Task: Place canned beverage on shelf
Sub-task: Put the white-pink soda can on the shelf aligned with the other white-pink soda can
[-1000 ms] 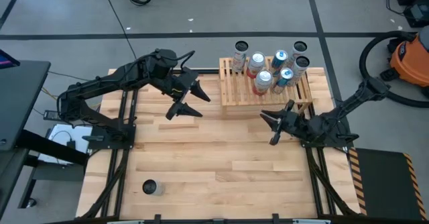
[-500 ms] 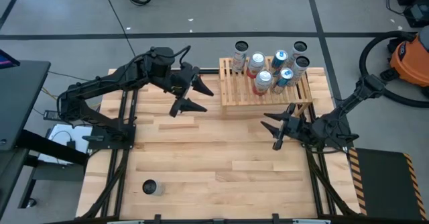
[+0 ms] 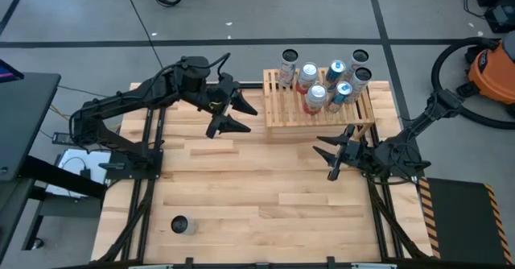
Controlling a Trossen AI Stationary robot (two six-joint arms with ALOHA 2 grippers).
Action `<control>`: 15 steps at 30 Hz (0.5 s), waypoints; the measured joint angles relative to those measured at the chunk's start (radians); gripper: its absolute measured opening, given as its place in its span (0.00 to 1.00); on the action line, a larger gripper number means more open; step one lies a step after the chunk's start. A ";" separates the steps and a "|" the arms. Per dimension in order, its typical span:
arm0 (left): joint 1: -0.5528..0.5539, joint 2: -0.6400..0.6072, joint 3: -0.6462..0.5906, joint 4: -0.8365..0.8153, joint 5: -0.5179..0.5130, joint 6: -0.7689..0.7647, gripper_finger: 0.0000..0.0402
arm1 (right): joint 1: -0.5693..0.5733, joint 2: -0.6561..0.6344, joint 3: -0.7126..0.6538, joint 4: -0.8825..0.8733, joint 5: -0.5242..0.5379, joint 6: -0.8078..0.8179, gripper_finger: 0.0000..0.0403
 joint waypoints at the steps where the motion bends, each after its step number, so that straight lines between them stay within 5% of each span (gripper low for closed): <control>1: -0.002 0.000 0.000 0.000 0.000 0.000 0.79 | 0.000 0.000 0.000 0.000 -0.001 0.001 0.41; 15: -0.086 0.000 0.000 -0.043 -0.026 -0.037 0.79 | 0.000 0.001 0.000 -0.015 -0.002 0.075 0.41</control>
